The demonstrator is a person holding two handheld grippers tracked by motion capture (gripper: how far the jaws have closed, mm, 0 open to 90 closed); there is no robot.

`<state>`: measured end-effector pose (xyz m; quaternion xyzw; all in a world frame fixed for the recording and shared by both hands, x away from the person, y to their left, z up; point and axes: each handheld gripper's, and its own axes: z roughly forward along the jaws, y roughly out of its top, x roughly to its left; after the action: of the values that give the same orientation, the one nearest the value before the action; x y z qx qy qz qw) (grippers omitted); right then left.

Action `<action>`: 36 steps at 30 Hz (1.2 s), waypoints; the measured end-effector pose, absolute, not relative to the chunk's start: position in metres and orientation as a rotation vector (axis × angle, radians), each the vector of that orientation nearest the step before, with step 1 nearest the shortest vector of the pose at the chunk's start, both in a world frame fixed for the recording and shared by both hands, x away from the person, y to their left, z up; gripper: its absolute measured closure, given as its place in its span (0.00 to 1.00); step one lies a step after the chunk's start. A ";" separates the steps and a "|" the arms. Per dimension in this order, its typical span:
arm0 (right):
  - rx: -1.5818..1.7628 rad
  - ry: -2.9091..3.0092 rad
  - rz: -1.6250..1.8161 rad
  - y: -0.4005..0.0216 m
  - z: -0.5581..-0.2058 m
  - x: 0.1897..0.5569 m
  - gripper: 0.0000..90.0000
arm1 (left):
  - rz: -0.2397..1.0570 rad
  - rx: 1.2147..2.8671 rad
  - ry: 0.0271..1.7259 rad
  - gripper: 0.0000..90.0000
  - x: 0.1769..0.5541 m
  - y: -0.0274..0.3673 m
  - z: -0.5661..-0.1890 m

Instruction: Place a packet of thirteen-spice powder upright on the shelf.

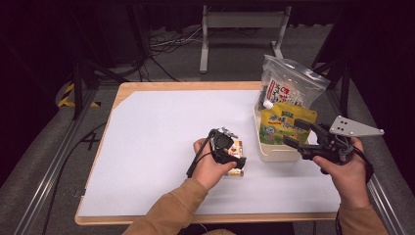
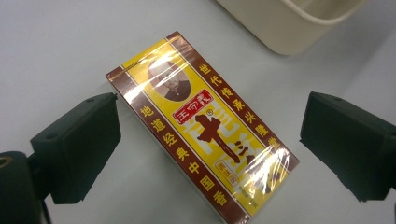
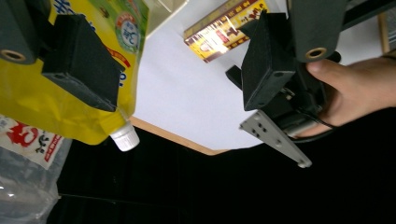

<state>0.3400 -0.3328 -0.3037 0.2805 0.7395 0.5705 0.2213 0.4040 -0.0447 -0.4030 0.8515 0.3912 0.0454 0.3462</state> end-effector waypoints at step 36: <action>0.692 2.052 1.622 -0.321 -0.295 0.335 0.31 | 0.118 2.297 1.168 0.05 0.409 -0.069 -0.432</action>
<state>0.3351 -0.3213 -0.2950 0.2497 0.7405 0.5853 0.2161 0.4087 -0.0694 -0.4321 0.8555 0.4350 0.0439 0.2773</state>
